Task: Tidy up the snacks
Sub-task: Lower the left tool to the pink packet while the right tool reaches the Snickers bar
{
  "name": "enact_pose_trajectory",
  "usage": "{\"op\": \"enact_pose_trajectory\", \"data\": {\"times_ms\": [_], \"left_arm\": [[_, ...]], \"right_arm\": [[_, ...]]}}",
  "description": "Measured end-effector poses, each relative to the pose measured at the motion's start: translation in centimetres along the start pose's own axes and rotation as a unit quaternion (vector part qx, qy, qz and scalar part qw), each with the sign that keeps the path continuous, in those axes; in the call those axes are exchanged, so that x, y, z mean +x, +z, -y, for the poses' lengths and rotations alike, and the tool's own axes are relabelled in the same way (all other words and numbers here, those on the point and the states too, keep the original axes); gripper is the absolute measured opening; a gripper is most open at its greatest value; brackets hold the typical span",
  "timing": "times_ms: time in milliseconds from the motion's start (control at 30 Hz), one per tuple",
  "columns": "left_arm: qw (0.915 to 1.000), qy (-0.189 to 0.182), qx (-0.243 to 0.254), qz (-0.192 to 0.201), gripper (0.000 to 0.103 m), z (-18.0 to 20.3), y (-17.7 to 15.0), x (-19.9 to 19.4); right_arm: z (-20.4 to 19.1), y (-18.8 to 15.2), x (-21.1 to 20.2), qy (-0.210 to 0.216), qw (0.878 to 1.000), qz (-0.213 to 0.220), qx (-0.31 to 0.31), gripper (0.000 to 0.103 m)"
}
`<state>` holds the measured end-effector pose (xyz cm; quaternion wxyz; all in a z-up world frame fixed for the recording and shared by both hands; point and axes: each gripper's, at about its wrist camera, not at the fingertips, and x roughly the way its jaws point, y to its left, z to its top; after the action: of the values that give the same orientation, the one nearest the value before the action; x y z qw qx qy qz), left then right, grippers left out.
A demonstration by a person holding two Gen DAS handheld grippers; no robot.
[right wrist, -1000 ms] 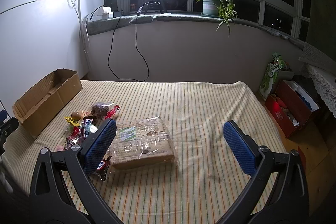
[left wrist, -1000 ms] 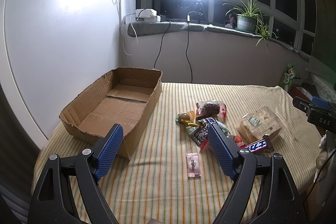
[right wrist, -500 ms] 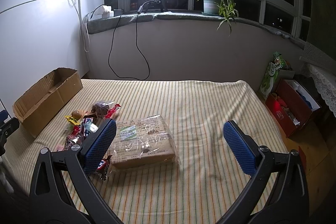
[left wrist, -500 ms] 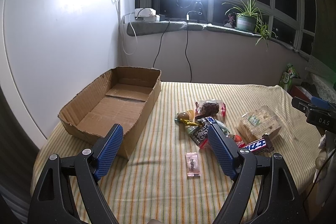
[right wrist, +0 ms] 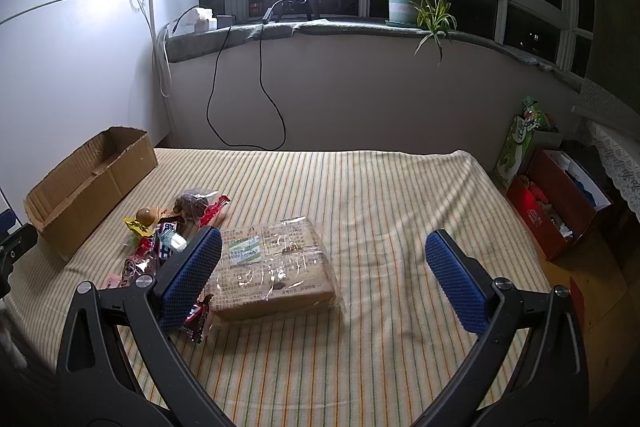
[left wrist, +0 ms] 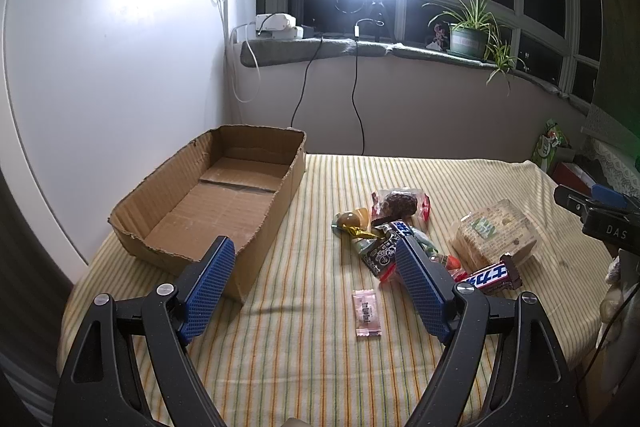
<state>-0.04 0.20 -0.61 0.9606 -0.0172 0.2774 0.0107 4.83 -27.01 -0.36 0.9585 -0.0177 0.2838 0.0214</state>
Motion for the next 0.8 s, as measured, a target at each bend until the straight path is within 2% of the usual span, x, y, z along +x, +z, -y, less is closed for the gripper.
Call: {"op": "enact_pose_trajectory", "data": {"times_ms": [233, 367, 633, 800], "left_arm": [[1.0, -0.005, -0.001, -0.008, 0.083, 0.2, -0.2, 0.5], [0.9997, -0.015, 0.0, -0.018, 0.083, 0.4, -0.5, 0.9], [0.9975, -0.051, -0.006, -0.048, 0.082, 1.0, -1.2, 1.9], [0.9946, -0.076, -0.013, -0.07, 0.078, 1.5, -1.6, 2.7]], "right_arm": [[0.1, -0.2, 0.7, 0.0, 1.0, -0.006, -0.001, 0.103], [0.4, -0.5, 1.0, 0.016, 1.0, -0.011, 0.0, 0.103], [0.4, -2.3, 1.2, 0.09, 0.995, -0.031, -0.005, 0.103], [-0.3, -3.5, 1.6, 0.158, 0.986, -0.058, 0.002, 0.103]]}}
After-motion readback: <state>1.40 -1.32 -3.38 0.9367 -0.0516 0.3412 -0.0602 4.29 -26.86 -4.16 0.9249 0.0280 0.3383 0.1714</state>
